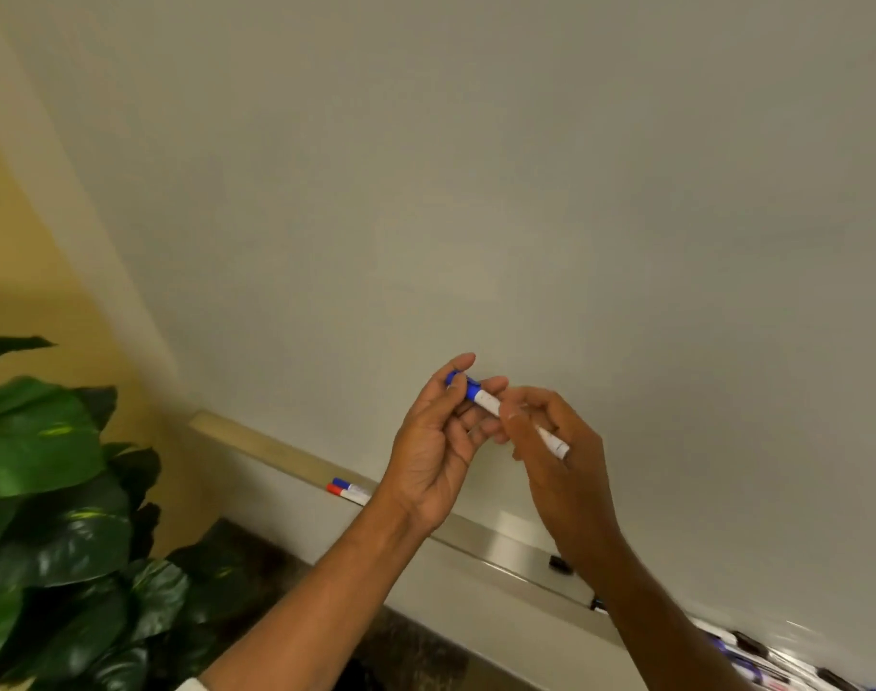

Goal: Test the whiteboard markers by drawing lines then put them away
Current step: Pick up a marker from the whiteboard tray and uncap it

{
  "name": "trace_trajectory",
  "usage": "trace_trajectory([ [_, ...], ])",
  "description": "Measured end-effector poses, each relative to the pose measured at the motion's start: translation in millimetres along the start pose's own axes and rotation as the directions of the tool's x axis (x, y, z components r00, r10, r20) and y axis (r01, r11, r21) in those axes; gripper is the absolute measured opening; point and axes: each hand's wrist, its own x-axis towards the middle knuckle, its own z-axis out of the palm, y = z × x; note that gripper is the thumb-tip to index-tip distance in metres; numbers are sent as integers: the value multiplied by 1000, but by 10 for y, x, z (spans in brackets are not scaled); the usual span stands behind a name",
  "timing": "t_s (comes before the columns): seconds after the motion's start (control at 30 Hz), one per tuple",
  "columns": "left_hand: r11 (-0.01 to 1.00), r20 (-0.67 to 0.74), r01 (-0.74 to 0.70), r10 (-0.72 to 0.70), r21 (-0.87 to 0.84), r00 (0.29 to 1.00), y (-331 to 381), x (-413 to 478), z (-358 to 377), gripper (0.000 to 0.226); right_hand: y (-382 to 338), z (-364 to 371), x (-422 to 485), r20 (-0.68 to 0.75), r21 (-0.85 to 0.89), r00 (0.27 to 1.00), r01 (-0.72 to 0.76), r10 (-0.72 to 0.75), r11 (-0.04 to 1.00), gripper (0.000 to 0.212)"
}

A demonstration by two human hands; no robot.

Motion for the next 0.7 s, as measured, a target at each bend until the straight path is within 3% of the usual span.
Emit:
trace_trajectory([
  [0.1,998,-111,-9,16,70,994,-34,28,-473,29,382,194,-82,2,-51,996,-86,86,995,4],
  [0.23,986,-214,42,-7,163,977,-113,152,-1097,28,937,430,-187,-1,-71,972,-233,233,970,14],
  [0.37,969,-252,127,-72,211,965,-180,276,-1640,26,1411,684,-201,59,-335,973,-191,223,923,11],
  [0.5,944,-306,198,-113,262,945,-255,422,-2107,27,1844,905,-90,114,-585,968,-119,226,802,5],
  [0.6,892,-415,273,-109,360,903,-321,522,-2426,27,2153,1081,24,124,-658,966,-92,229,748,1],
  [0.7,793,-534,333,-12,509,845,-412,568,-2754,22,2508,1242,136,128,-713,965,-72,230,697,10],
])
